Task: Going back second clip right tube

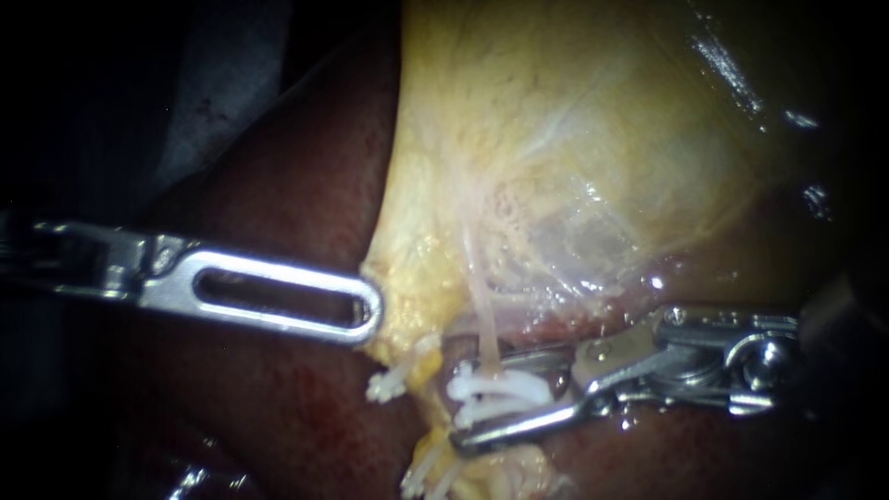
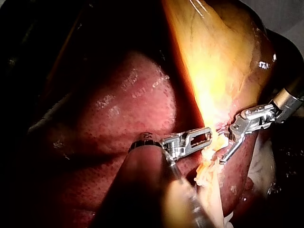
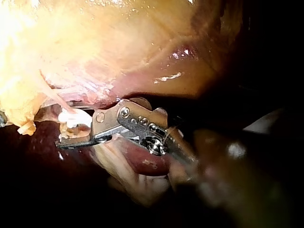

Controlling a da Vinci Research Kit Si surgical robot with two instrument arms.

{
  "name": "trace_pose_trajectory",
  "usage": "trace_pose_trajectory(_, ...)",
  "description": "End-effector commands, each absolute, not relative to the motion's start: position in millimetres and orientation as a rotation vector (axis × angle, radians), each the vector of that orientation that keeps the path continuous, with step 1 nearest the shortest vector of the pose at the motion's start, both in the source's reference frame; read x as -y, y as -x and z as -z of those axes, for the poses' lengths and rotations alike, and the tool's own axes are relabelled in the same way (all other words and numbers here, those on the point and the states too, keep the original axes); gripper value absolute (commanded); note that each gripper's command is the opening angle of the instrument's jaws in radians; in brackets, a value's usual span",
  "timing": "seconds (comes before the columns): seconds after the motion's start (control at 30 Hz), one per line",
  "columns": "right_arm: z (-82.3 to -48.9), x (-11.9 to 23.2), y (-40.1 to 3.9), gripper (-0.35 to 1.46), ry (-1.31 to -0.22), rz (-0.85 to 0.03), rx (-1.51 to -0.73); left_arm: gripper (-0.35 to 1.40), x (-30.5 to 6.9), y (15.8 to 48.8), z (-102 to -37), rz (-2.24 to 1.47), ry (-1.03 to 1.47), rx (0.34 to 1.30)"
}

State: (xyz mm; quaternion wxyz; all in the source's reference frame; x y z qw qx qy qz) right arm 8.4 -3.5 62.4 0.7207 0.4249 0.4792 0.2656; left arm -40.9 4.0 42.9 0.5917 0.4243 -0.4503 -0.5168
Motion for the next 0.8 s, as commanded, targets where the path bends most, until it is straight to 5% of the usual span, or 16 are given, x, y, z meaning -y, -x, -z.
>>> trace_pose_trajectory(0.03, -62.3, 3.5, -8.3, 0.56, -0.938, -0.588, -1.059, -0.35, -4.0, 41.0, -42.9, 1.202, -0.987, 1.047)
trace_pose_trajectory(0.8, -61.0, 1.2, -6.3, 0.52, -0.893, -0.534, -1.123, -0.35, -4.0, 41.0, -42.9, 1.202, -0.987, 1.048)
